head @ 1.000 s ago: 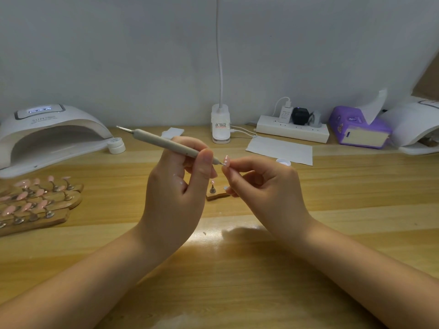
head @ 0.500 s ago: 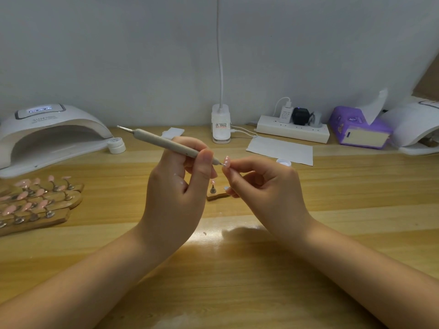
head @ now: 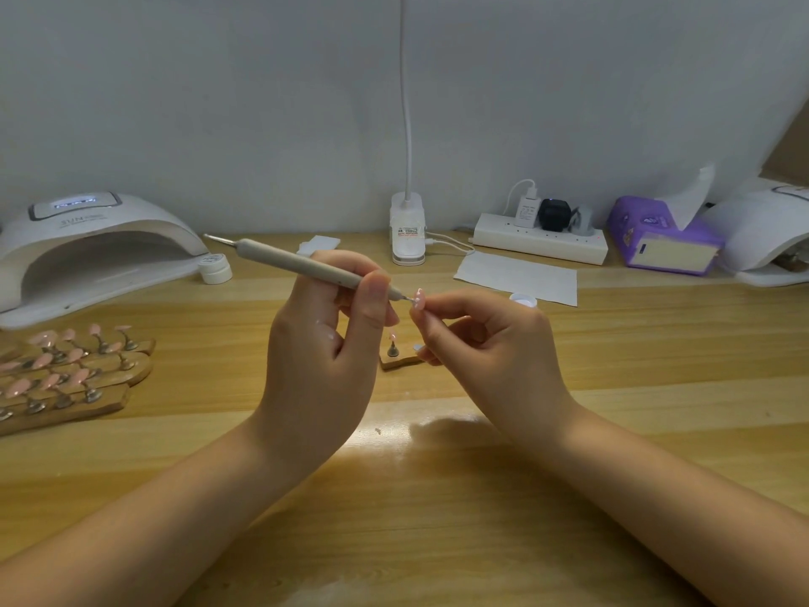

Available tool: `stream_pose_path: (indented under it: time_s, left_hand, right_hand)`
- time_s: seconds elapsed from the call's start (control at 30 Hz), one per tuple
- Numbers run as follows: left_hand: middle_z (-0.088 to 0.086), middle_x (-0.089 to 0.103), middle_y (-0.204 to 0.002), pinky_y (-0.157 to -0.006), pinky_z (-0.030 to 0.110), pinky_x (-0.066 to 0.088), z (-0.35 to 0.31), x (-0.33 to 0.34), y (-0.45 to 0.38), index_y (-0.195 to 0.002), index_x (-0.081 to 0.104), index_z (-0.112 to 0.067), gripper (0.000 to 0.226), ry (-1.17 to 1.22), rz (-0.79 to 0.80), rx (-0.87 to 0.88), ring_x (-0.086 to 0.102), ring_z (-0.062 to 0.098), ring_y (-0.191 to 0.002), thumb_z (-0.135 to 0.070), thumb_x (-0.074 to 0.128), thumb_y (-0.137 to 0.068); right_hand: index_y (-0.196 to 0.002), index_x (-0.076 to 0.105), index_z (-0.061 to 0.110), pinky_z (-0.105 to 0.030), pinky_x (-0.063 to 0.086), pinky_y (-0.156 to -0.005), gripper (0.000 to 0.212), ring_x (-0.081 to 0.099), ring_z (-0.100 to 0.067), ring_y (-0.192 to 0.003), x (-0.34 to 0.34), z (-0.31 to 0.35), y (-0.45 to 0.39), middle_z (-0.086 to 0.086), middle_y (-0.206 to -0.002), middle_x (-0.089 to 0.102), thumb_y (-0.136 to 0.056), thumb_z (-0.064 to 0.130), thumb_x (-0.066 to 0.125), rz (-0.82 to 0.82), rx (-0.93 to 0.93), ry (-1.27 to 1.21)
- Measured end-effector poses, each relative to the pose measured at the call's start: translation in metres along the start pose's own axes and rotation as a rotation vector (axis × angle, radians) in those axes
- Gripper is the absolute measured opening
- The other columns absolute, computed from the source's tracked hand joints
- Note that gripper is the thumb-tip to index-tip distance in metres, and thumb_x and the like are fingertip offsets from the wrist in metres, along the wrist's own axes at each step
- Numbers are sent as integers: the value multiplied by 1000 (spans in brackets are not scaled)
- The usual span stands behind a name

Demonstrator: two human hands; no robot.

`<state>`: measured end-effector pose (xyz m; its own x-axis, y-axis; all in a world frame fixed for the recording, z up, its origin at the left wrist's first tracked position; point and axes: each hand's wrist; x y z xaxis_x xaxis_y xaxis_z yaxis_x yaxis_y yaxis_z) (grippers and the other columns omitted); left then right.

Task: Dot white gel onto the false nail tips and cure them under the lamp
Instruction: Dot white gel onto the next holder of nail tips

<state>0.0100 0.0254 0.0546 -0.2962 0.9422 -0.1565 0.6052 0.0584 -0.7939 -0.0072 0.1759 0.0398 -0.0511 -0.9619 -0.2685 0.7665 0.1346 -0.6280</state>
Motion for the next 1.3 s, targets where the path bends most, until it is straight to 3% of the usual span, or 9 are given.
stream_pose_path:
  time_s: [0.4, 1.3]
  left_hand:
    - [-3, 61, -77, -65, 13, 49, 2, 1, 1, -97, 51, -14, 9, -28, 23, -1, 63, 8, -73, -21, 45, -97]
    - [-3, 60, -77, -66, 14, 49, 1, 2, 1, -96, 52, -16, 10, -17, 24, -4, 62, 8, -73, -23, 45, -96]
  right_hand:
    - [-97, 70, 23, -34, 59, -60, 13, 70, -12, -66, 0, -1, 0, 7, -80, 72, -87, 15, 68, 4, -18, -1]
    - [-99, 70, 22, -36, 59, -62, 13, 70, -13, -68, 0, -2, -1, 5, -82, 72, -87, 16, 68, 4, 4, 3]
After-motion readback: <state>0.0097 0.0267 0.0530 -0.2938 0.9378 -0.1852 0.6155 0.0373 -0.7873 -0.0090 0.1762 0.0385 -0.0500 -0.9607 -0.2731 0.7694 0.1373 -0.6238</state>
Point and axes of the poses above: each hand's wrist, its own y-axis away from the middle knuckle, its own x-axis out of the palm, z = x × y
